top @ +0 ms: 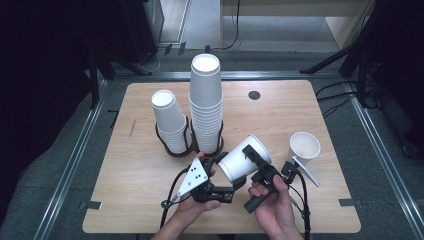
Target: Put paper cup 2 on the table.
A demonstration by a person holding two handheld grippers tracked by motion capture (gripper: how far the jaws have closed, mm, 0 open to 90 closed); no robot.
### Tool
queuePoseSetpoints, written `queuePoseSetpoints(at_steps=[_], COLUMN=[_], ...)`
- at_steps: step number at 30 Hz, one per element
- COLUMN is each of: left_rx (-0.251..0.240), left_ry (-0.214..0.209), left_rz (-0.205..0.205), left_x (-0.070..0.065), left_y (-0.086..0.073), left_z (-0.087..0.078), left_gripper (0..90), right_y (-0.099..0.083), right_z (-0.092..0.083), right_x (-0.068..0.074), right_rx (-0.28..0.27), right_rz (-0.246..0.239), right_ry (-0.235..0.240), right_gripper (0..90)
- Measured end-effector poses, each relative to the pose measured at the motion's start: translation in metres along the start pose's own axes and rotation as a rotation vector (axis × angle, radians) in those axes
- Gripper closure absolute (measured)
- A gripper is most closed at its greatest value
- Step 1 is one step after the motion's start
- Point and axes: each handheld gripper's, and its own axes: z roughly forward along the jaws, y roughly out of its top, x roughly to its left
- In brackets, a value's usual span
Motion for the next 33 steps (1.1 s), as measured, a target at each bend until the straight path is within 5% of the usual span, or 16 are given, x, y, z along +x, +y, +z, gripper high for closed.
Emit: queuePoseSetpoints(at_steps=[6, 14, 26, 33], left_rx=[0.032, 0.053, 0.037, 0.06], left_ry=[0.021, 0.06, 0.163, 0.225], left_rz=[-0.019, -0.031, -0.032, -0.051], left_x=[0.005, 0.01, 0.022, 0.032], left_y=[0.001, 0.002, 0.003, 0.004], left_z=[-0.006, -0.015, -0.035, -0.045], left_gripper=[11.1, 10.0, 13.2, 11.7], right_y=[0.004, 0.006, 0.008, 0.002], right_z=[0.0, 0.003, 0.013, 0.023], right_x=[0.002, 0.012, 0.016, 0.015], right_rx=[-0.038, -0.09, -0.127, -0.136], right_rz=[-0.075, -0.252, -0.396, -0.55], right_ry=[-0.024, -0.042, -0.111, -0.161], right_gripper=[12.2, 12.1, 12.1, 12.0])
